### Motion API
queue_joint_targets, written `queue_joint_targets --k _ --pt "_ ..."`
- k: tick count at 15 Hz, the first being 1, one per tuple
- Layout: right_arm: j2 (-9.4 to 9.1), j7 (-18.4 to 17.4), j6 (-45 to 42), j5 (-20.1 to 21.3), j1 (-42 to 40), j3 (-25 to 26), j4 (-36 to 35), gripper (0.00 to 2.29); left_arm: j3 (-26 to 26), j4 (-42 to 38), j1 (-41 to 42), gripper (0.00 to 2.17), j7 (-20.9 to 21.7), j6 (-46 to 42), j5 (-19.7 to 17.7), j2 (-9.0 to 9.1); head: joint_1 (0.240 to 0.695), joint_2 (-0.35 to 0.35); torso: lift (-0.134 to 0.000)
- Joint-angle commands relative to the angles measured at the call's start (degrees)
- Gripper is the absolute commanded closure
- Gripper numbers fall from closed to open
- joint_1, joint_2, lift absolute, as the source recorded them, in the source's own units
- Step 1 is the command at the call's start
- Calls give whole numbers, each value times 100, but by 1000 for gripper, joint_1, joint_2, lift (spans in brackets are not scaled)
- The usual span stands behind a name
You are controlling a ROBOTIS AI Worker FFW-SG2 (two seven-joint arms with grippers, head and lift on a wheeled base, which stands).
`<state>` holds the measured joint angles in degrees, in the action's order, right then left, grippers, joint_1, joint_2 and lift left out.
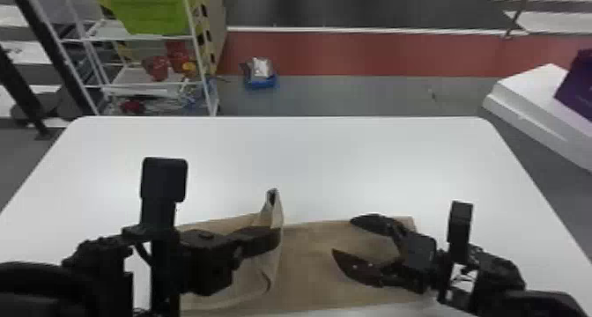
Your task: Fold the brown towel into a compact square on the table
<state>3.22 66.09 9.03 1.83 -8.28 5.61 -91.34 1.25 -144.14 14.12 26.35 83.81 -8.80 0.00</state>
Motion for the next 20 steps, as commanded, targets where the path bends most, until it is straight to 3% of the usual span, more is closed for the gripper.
queue_joint_targets --k 1,4,5,7,12,17,18,20 --pt "12 -8 -63 -16 -7 10 46 171 200 -53 20 1895 -60 141 -26 15 695 -24 -124" --pt "20 -8 -133 -42 -7 10 72 140 499 53 73 1889 -262 123 1 15 695 -46 -124" --pt "20 -8 -133 -51 -7 19 72 140 543 158 73 1750 -341 88 -34 15 695 -60 -124" --pt "20 1 -133 -77 -51 45 20 140 517 361 73 56 -368 -53 -175 15 695 -73 -124" --pt "20 44 236 -112 -271 335 -490 161 271 361 178 26 -394 -140 -412 15 695 -94 -124" --pt "-6 62 2099 -728 -534 880 -1501 194 -775 194 785 36 90 -808 -368 15 695 -102 -124" --pt "-50 18 2451 -851 -534 915 -1615 201 -881 220 873 39 160 -1072 -158 15 695 -93 -124" --pt "-50 -553 3611 -1132 -534 907 -1940 211 -1153 396 1180 39 371 -2267 431 15 695 -57 -124"
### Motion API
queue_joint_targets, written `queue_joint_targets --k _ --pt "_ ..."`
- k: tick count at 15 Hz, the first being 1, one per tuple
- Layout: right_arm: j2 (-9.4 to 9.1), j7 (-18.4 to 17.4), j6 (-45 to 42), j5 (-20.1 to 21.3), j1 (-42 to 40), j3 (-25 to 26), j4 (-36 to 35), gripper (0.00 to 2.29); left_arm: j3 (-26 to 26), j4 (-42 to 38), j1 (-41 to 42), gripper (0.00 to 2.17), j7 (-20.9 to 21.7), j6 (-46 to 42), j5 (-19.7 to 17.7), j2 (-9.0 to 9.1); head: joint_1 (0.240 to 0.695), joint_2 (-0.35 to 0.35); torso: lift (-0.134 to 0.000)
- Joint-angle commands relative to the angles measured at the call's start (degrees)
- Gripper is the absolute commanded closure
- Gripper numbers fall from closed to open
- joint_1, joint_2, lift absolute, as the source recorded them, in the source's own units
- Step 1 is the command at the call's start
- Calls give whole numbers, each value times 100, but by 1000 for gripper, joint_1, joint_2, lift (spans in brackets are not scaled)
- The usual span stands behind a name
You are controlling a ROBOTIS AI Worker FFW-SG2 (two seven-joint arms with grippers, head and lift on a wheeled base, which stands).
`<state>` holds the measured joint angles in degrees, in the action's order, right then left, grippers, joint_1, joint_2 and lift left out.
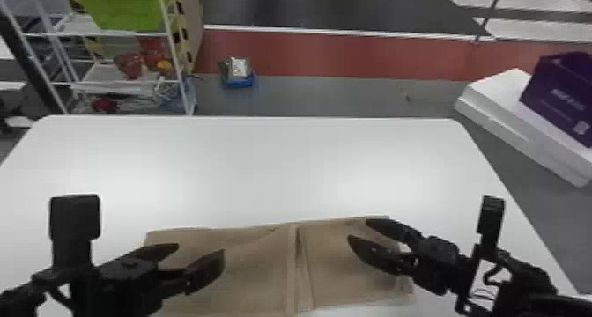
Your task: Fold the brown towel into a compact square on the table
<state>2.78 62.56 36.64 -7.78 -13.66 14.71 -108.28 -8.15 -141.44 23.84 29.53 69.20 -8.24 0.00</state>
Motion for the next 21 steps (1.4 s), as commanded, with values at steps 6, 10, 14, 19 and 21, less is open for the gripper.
queue_joint_targets --k 6,10,14,19,21 --pt "-14 -1124 5344 -549 645 -223 -1547 211 -1435 380 482 46 905 -1528 165 15 695 146 -124" --pt "-14 -1800 5344 -584 1269 -407 -1872 215 -1532 538 587 46 1063 -1739 42 15 695 227 -124" --pt "-23 -2706 5344 -628 1313 -856 -2118 343 -1532 521 622 43 1116 -1739 7 15 695 214 -124" --pt "-173 -3672 5344 -356 803 -1453 -2338 343 -1532 653 622 46 1195 -1862 -90 15 695 236 -124" --pt "-252 -4077 5344 -356 592 -1576 -2417 343 -1523 784 578 46 1222 -2002 -90 15 695 248 -124"
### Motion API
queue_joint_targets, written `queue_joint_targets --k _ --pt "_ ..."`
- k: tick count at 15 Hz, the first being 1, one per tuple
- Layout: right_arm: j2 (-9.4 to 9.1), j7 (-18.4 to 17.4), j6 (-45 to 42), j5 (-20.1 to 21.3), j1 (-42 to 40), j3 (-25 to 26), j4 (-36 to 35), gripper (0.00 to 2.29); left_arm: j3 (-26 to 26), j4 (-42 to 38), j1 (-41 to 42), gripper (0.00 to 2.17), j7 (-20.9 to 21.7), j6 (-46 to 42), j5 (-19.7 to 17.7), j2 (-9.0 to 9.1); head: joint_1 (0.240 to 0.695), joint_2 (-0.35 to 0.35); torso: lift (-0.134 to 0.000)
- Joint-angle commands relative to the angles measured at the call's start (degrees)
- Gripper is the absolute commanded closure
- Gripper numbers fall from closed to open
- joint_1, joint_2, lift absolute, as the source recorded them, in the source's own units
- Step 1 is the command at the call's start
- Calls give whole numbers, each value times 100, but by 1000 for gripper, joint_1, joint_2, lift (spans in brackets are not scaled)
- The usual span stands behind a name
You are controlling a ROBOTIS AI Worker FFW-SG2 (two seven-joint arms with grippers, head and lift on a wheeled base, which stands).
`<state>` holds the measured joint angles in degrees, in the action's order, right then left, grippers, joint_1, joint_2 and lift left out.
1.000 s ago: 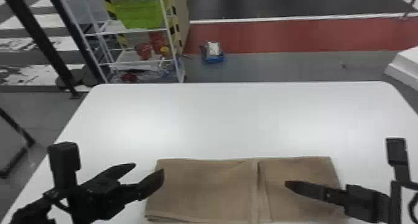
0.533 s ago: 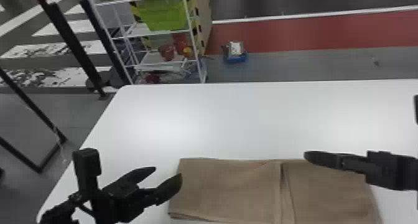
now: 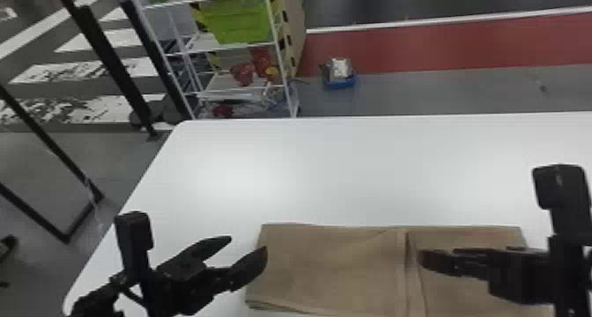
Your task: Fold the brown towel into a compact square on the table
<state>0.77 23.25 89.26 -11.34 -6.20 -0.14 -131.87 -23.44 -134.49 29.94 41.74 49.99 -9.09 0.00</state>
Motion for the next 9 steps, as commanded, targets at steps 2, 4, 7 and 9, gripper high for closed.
queue_joint_targets --k 2,4,7,9 --pt "-82 -348 82 -8 -268 -100 -76 350 24 151 -58 46 36 -98 -5 15 695 254 -124" --pt "-82 -506 82 9 -312 -223 -67 410 41 178 -85 46 45 -116 -5 15 695 254 -124" --pt "-82 -717 82 36 -189 -355 39 410 24 195 -93 46 124 -151 -31 15 695 257 -124" --pt "-82 -770 82 44 -145 -522 100 410 -20 195 -85 46 159 -151 -110 15 695 258 -124"
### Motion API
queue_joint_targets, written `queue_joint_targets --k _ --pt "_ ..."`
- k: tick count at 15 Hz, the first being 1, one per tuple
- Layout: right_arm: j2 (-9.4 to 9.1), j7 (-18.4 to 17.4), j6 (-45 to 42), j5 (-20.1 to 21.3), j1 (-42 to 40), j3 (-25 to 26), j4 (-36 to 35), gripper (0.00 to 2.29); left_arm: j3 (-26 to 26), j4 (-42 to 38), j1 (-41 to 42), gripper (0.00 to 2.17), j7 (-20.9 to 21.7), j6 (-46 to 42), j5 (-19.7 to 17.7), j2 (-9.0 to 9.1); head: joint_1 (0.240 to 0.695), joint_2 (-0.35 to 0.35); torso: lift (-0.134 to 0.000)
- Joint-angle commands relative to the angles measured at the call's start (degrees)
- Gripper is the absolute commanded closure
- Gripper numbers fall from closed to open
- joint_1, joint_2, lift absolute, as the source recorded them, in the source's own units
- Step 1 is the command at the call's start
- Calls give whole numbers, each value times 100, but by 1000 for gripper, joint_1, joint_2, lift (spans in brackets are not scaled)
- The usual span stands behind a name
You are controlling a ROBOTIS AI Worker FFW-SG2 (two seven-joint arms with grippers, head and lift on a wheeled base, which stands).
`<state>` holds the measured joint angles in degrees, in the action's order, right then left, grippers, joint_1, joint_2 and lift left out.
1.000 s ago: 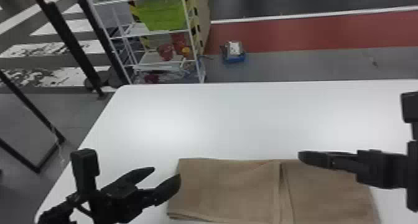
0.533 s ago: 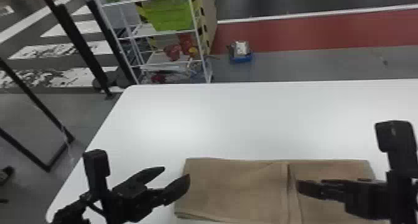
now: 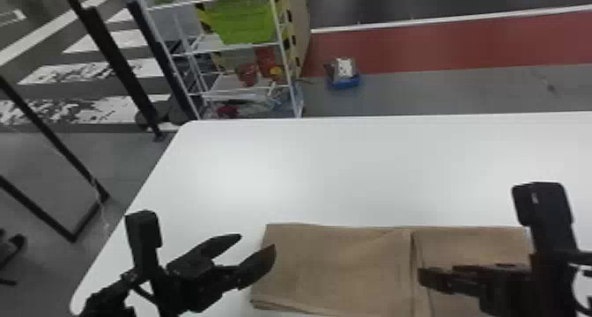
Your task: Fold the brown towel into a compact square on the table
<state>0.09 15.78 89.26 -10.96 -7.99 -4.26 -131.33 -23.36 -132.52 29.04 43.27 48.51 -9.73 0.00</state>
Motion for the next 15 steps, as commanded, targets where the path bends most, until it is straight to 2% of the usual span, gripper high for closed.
queue_joint_targets --k 1,12,15 --pt "-14 -22 82 24 96 -180 134 410 -54 7 5 46 15 -21 -73 15 695 262 -124" --pt "-14 -31 82 -29 421 -540 776 475 -72 7 49 46 50 -39 -196 15 695 312 -124" --pt "-14 -31 82 -3 430 -778 741 593 -63 15 49 46 50 -39 -205 15 695 319 -124"
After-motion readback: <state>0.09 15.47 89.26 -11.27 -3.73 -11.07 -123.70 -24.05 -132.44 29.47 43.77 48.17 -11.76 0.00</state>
